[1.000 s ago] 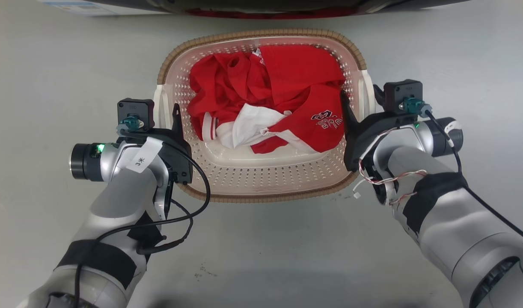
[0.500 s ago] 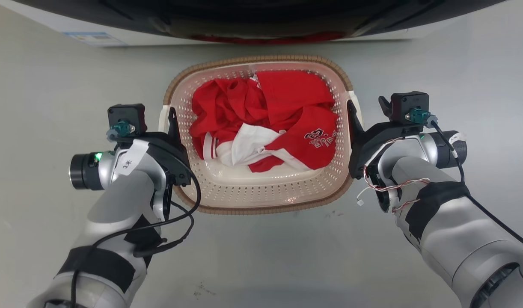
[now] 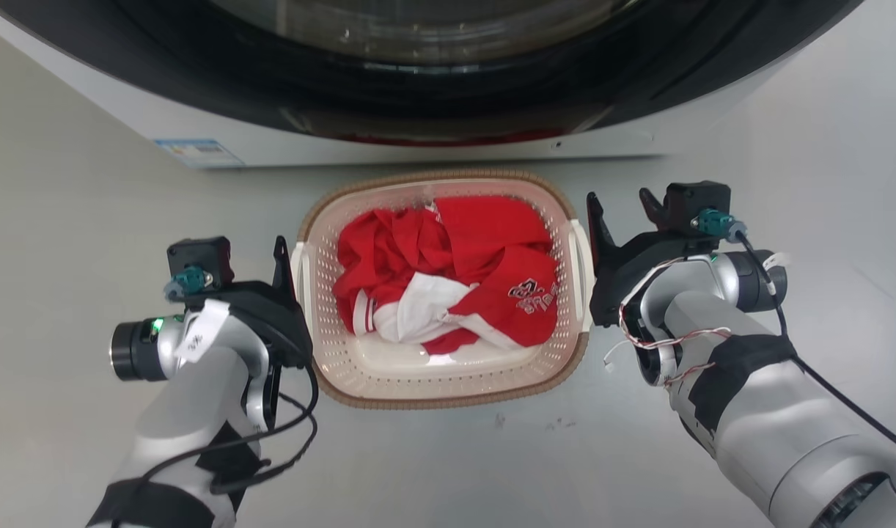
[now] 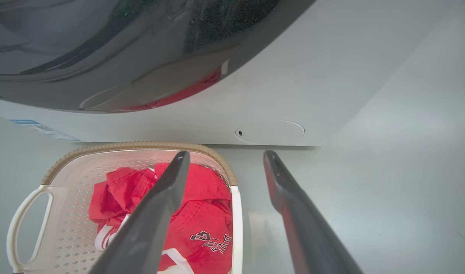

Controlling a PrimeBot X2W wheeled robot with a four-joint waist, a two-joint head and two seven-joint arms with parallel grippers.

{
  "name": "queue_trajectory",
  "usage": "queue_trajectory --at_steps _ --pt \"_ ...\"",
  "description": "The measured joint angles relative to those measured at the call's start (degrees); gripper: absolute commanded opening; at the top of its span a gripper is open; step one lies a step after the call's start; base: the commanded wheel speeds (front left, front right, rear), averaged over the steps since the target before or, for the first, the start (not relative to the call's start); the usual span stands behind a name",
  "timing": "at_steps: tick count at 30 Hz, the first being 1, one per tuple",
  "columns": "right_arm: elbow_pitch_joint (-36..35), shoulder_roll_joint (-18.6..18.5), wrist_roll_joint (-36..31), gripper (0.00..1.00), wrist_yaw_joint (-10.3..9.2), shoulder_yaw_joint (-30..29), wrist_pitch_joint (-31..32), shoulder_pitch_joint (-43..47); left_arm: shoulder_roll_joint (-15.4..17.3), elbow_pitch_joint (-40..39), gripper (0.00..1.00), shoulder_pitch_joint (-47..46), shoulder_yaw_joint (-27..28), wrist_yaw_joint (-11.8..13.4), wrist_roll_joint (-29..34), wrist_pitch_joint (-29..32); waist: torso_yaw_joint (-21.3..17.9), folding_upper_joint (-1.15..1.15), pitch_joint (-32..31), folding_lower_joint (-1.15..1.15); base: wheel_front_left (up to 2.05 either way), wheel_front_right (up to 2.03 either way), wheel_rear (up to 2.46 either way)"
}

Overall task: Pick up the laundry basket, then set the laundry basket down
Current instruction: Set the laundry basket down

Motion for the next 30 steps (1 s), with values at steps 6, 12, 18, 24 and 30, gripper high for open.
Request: queue_trajectory --at_steps 6,12,18,24,30 --pt "-3.2 -0.9 -2.1 1.00 0.00 -2.0 0.0 3.2 1.3 -4.4 1.00 4.6 1.3 0.0 3.2 0.0 -0.3 0.00 -4.9 0.00 0.00 0.00 0.00" --pt "-6.1 -2.1 -3.9 1.00 0.00 -4.8 0.0 8.0 1.6 -10.3 1.00 10.9 2.8 0.0 6.2 0.0 -0.5 0.00 -10.0 -0.01 0.00 0.00 0.00" --pt "-9.7 -2.9 -6.2 1.00 0.00 -8.1 0.0 13.9 2.8 -16.4 1.00 19.0 5.4 0.0 9.1 0.0 -0.7 -0.01 -15.1 0.00 0.00 0.00 0.00" --pt "-14.8 -4.6 -9.3 1.00 0.00 -12.3 0.0 21.8 2.7 -23.8 1.00 26.4 9.0 0.0 12.8 0.0 -0.5 -0.01 -20.0 0.00 0.00 0.00 0.00" --pt "-21.2 -5.2 -13.2 1.00 0.00 -16.5 0.0 29.5 2.6 -32.1 1.00 35.5 12.7 0.0 17.2 0.0 -0.2 -0.01 -24.4 0.00 0.00 0.00 0.00"
